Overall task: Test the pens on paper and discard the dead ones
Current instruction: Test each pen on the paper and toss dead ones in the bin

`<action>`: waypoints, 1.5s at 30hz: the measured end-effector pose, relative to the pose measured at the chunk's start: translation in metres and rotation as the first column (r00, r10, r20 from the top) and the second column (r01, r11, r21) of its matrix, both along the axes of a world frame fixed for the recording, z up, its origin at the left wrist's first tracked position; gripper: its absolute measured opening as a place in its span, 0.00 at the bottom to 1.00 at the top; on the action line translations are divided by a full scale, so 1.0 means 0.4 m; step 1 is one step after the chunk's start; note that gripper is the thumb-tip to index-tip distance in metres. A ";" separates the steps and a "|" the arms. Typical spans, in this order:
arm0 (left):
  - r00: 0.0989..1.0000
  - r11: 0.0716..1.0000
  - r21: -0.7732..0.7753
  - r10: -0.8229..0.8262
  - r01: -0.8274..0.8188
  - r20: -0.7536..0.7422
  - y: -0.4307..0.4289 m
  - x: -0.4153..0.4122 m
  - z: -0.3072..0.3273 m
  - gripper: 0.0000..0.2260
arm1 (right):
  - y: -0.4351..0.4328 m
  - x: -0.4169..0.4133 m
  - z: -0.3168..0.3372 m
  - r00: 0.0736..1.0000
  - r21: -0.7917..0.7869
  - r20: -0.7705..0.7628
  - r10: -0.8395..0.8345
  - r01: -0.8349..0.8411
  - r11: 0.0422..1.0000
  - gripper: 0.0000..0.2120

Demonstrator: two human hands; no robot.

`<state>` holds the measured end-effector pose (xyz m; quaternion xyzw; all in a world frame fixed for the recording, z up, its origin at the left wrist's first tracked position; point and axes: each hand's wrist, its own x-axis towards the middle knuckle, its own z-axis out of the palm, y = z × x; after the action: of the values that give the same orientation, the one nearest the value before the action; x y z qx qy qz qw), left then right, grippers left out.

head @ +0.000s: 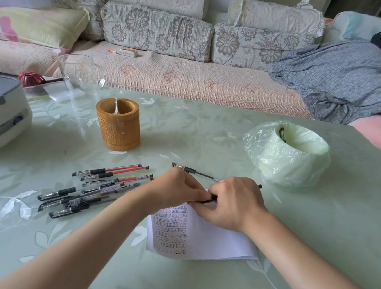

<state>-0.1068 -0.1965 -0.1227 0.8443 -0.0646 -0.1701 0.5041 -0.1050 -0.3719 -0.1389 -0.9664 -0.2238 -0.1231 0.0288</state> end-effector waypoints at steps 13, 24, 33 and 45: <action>0.896 0.938 0.256 0.108 -0.236 0.431 0.078 0.062 0.001 0.05 | -0.024 0.048 -0.019 0.959 0.410 -0.228 0.169 -0.063 0.910 0.14; 0.834 0.724 0.625 -0.126 -0.293 0.537 0.117 0.101 -0.066 0.24 | -0.058 0.126 -0.063 0.983 0.399 -0.084 -0.164 0.184 0.898 0.08; 0.873 0.711 0.674 -0.182 -0.201 0.452 0.119 0.107 -0.087 0.23 | -0.007 0.148 -0.062 0.984 0.274 -0.172 -0.036 0.083 0.958 0.13; 0.876 0.750 0.625 -0.133 -0.217 0.464 0.215 0.075 -0.055 0.27 | 0.133 0.143 -0.037 0.970 0.116 -0.238 -0.052 0.081 0.990 0.09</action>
<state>-0.0768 -0.1103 -0.1447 0.9830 -0.1035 0.0451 0.1447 -0.0479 -0.3187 -0.1539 -0.9774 -0.1782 -0.0227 0.1112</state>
